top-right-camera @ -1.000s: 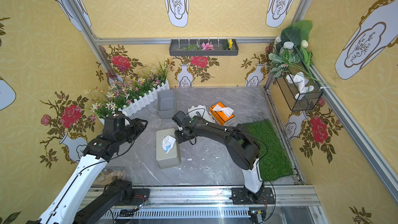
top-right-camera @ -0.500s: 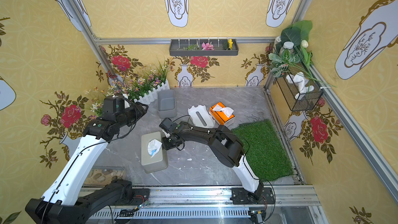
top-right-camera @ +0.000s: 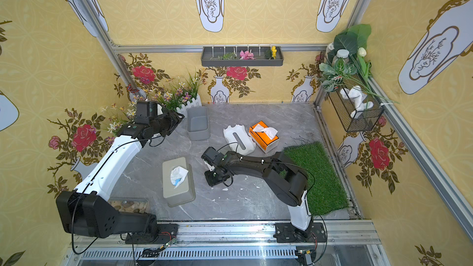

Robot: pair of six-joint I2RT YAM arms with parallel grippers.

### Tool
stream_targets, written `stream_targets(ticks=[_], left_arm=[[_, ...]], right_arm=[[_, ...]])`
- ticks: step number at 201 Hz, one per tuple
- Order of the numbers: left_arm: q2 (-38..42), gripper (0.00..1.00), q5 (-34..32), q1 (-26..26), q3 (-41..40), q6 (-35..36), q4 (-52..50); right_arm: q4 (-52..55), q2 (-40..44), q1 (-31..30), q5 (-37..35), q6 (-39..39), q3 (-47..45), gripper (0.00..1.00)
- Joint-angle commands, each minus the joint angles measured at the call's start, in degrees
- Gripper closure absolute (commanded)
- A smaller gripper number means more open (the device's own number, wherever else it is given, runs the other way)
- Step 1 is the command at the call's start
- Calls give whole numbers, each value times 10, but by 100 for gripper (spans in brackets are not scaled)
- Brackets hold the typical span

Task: Put the tissue paper into the tissue box
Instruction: Adjust the tissue box at the center of the board, then move the tissue box to the center of the board.

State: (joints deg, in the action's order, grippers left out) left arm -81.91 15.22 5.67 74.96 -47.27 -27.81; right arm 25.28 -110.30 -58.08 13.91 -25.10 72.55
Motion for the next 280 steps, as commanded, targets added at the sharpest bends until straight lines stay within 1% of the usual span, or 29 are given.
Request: stream_targets(ticks=[1,15,29,39,45,69,75,78,85,97,110,123,136,149,158,180,216,233,246,280], left_arm=[[-43,38,14,2,23,-21,13],[-74,38,14,3,41,-27,21],[-107,38,11,4,64,-25,20],[-131,38,9,4,83,-21,11],[-147,37,8,5,97,-16,5],[-209,36,-17,18,165,17,-42],[-226,36,-23,22,186,18,-57],[-234,35,-25,25,197,32,-64],[-258,35,-28,31,225,41,-83],[-300,33,-47,43,284,55,-120],[-353,33,-75,58,361,72,-167],[-414,32,-106,71,454,90,-222],[-480,31,-143,83,551,105,-285],[-537,31,-157,89,633,107,-332],[-561,31,-171,92,665,105,-349],[-580,31,-205,100,668,108,-349],[-611,31,-197,113,665,103,-348],[-625,32,-190,121,667,102,-352],[-630,37,-189,125,662,100,-357],[-610,59,-193,133,620,90,-362]], right_arm=[[-44,-4,-36,26,67,-3,67],[-66,-22,-51,33,73,8,67],[-98,-37,-51,44,74,13,68],[-122,-47,-49,64,81,19,68],[-135,-52,-48,80,87,23,67],[-153,-52,-37,97,96,23,65],[-160,-38,-30,96,93,9,65],[-165,-29,-23,95,90,-1,65],[-172,-1,-7,85,76,-27,64],[-175,64,29,58,48,-75,62],[-151,132,70,17,39,-110,60],[-100,180,105,-20,51,-117,59],[-42,208,141,-60,60,-106,58],[-18,226,178,-65,68,-101,59],[-9,238,197,-74,69,-101,59],[-3,260,236,-71,74,-105,58],[-6,268,297,-60,82,-109,57],[-8,272,323,-57,84,-108,58],[-9,275,344,-55,85,-107,58],[-10,288,382,-53,96,-102,58]])
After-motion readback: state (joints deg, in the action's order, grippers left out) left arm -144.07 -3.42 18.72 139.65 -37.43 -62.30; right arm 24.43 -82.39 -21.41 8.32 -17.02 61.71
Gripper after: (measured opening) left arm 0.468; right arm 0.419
